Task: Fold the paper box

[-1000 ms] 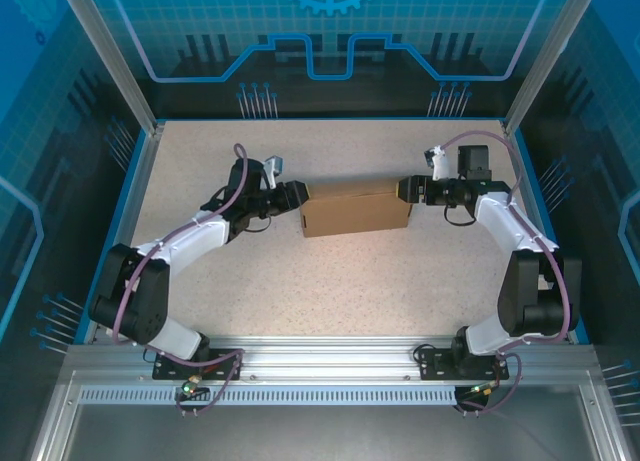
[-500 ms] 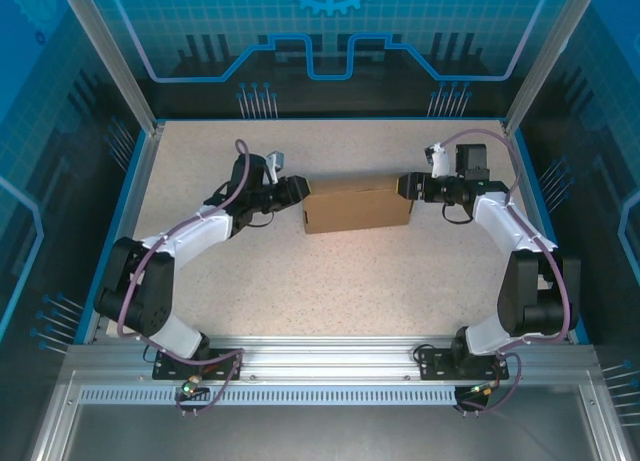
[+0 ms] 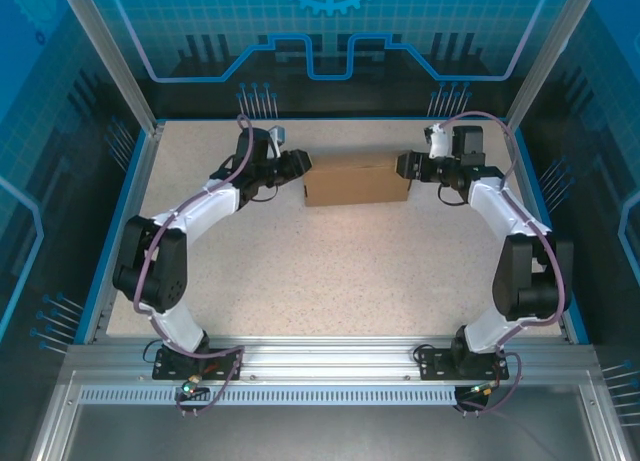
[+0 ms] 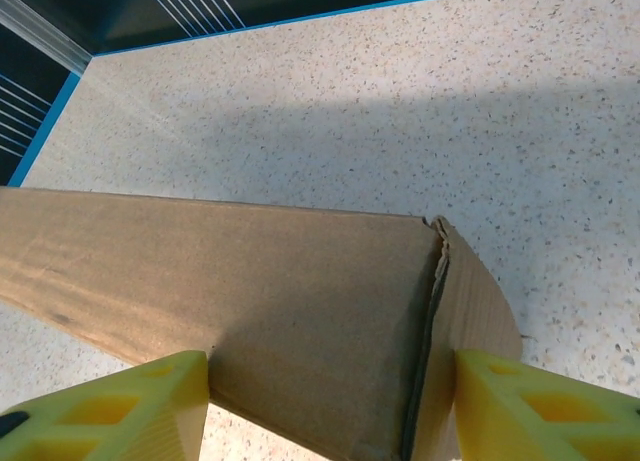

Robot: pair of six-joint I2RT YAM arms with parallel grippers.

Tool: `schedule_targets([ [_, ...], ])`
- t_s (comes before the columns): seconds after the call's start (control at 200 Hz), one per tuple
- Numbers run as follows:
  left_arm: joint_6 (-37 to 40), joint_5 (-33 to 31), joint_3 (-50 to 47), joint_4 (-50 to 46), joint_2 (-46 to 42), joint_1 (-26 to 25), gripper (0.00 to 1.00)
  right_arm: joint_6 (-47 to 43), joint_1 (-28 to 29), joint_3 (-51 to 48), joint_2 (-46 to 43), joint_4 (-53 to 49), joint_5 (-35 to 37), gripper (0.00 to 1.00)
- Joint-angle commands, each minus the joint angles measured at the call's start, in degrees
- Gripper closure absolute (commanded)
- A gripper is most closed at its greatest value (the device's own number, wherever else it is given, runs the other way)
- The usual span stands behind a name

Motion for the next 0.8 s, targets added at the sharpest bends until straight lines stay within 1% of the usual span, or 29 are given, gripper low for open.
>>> schedule_targets([
  [0.0,2.88,3.11,4.91,-0.08,2.34,-1.38,0.59,0.59,3.65,1.91,1.88,4.12,-3.06,0.38],
  [0.085,3.50,2.48,5.83,-0.57,3.03,-1.36,0.58,0.37,4.11,1.92,2.44,4.89,-1.93,0.39],
  [0.22,3.22,2.57,4.76,-0.06,3.00,-1.38,0.58,-0.69,4.66,0.66,2.07,4.95,-1.47,0.39],
  [0.38,3.02,2.57,1.84,0.72,1.88,-1.38,0.57,-0.88,5.27,-1.85,1.20,5.16,-1.50,0.38],
  [0.64,2.85,2.82,-3.43,0.92,-0.73,-1.63,0.54,-0.36,6.59,-7.68,-2.59,6.68,0.01,0.36],
  [0.795,2.69,2.82,-7.01,1.91,-2.14,-1.82,0.51,0.25,7.16,-10.69,-4.41,8.10,0.37,0.35],
])
